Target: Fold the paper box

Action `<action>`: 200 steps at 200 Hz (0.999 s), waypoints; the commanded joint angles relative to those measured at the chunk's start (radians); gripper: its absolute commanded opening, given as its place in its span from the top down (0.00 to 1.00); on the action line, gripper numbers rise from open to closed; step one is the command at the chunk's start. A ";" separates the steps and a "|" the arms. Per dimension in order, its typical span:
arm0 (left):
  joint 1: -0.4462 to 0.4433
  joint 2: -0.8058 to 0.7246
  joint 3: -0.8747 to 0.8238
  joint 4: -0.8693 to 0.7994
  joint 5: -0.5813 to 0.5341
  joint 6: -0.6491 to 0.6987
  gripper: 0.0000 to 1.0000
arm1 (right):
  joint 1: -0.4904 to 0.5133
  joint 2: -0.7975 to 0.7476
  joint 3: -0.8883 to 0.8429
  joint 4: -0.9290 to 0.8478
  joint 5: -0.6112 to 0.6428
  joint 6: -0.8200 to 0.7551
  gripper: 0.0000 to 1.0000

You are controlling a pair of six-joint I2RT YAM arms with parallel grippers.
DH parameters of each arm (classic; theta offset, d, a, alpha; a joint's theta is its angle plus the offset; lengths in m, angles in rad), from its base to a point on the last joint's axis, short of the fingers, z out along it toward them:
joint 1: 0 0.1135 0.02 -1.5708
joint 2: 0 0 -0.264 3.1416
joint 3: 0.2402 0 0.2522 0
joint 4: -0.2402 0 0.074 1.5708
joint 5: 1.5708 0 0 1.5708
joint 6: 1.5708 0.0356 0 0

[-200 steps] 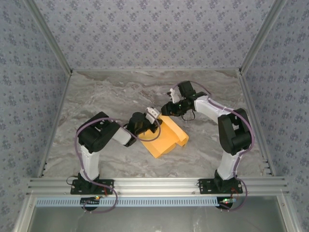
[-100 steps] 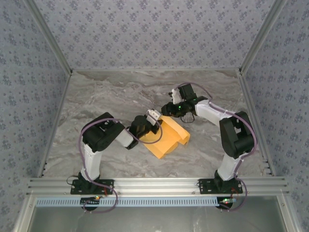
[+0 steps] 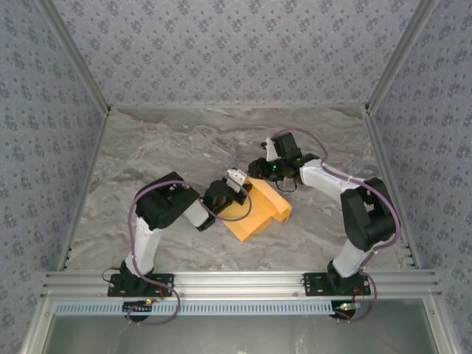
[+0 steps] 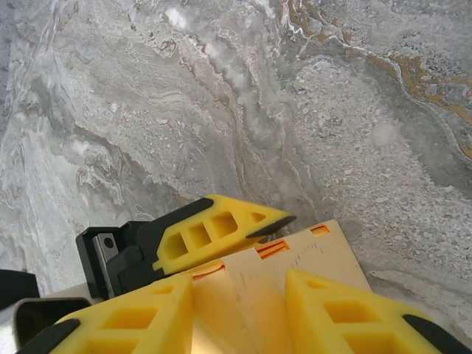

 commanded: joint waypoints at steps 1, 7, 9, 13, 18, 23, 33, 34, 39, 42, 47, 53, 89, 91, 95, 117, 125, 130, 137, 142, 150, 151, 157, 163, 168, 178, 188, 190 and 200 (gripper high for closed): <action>0.000 0.034 -0.012 -0.036 -0.010 -0.007 0.77 | 0.022 -0.007 -0.047 -0.163 -0.026 0.013 0.62; 0.000 0.033 -0.015 -0.035 -0.007 -0.004 0.77 | 0.022 -0.009 -0.048 -0.164 -0.025 0.015 0.62; 0.001 0.033 -0.015 -0.034 -0.006 -0.001 0.77 | 0.021 -0.012 -0.049 -0.165 -0.025 0.014 0.62; 0.001 0.032 -0.015 -0.034 -0.005 0.000 0.78 | 0.022 -0.014 -0.049 -0.165 -0.027 0.015 0.62; 0.001 0.032 -0.014 -0.035 -0.006 0.002 0.79 | 0.022 -0.018 -0.049 -0.166 -0.028 0.018 0.62; 0.000 0.030 -0.014 -0.038 -0.007 0.006 0.82 | 0.023 -0.022 -0.050 -0.169 -0.026 0.023 0.62; 0.000 0.025 -0.009 -0.051 -0.011 0.010 0.86 | 0.026 -0.033 -0.051 -0.173 -0.018 0.034 0.62; 0.001 0.025 -0.008 -0.052 -0.012 0.010 0.87 | 0.027 -0.034 -0.052 -0.174 -0.017 0.035 0.62; 0.000 0.023 -0.007 -0.056 -0.018 0.010 0.89 | 0.031 -0.041 -0.053 -0.175 -0.011 0.039 0.62; 0.001 0.021 -0.006 -0.058 -0.020 0.010 0.90 | 0.031 -0.044 -0.054 -0.175 -0.005 0.041 0.62; 0.000 0.021 -0.005 -0.058 -0.023 0.008 0.91 | 0.035 -0.049 -0.055 -0.176 0.002 0.046 0.61; 0.000 0.022 -0.007 -0.054 -0.026 0.005 0.92 | 0.037 -0.056 -0.059 -0.175 0.010 0.053 0.61; 0.000 0.023 -0.048 0.027 0.019 -0.006 0.71 | 0.026 -0.074 -0.072 -0.173 0.027 0.039 0.60; 0.001 0.021 -0.052 0.036 0.024 -0.007 0.69 | 0.026 -0.073 -0.073 -0.172 0.027 0.034 0.60; 0.002 0.016 -0.063 0.049 0.037 -0.008 0.67 | 0.022 -0.072 -0.073 -0.170 0.027 0.024 0.60; 0.013 -0.037 -0.117 0.058 0.113 -0.005 0.58 | 0.015 -0.065 -0.068 -0.172 0.020 -0.044 0.60; 0.018 -0.056 -0.133 0.056 0.127 -0.001 0.56 | 0.015 -0.062 -0.062 -0.176 0.011 -0.066 0.60; 0.022 -0.067 -0.143 0.054 0.129 0.002 0.54 | 0.013 -0.062 -0.057 -0.183 0.005 -0.079 0.60; 0.029 -0.080 -0.158 0.055 0.133 -0.002 0.53 | 0.014 -0.059 -0.048 -0.192 -0.004 -0.099 0.60; 0.035 -0.089 -0.168 0.057 0.138 -0.004 0.52 | 0.014 -0.057 -0.042 -0.200 -0.006 -0.109 0.60; 0.046 -0.098 -0.188 0.069 0.144 -0.013 0.51 | 0.012 -0.057 -0.035 -0.209 -0.003 -0.122 0.60; 0.048 -0.098 -0.191 0.072 0.145 -0.015 0.50 | 0.012 -0.057 -0.034 -0.211 -0.001 -0.123 0.60; 0.057 -0.104 -0.205 0.087 0.156 -0.021 0.44 | 0.012 -0.056 -0.027 -0.215 0.004 -0.131 0.60; 0.066 -0.109 -0.218 0.098 0.158 -0.025 0.36 | 0.013 -0.053 -0.022 -0.218 0.005 -0.140 0.60; 0.072 -0.113 -0.227 0.104 0.159 -0.030 0.36 | 0.013 -0.051 -0.016 -0.225 0.004 -0.146 0.59; 0.087 -0.128 -0.240 0.100 0.162 -0.042 0.36 | 0.013 -0.048 -0.004 -0.238 0.003 -0.158 0.58; 0.101 -0.138 -0.254 0.103 0.171 -0.056 0.36 | 0.016 -0.048 0.005 -0.245 0.007 -0.168 0.57; 0.103 -0.140 -0.255 0.105 0.174 -0.056 0.36 | 0.017 -0.049 0.006 -0.246 0.009 -0.169 0.57; 0.109 -0.147 -0.266 0.104 0.179 -0.064 0.36 | 0.019 -0.051 0.016 -0.252 0.017 -0.175 0.56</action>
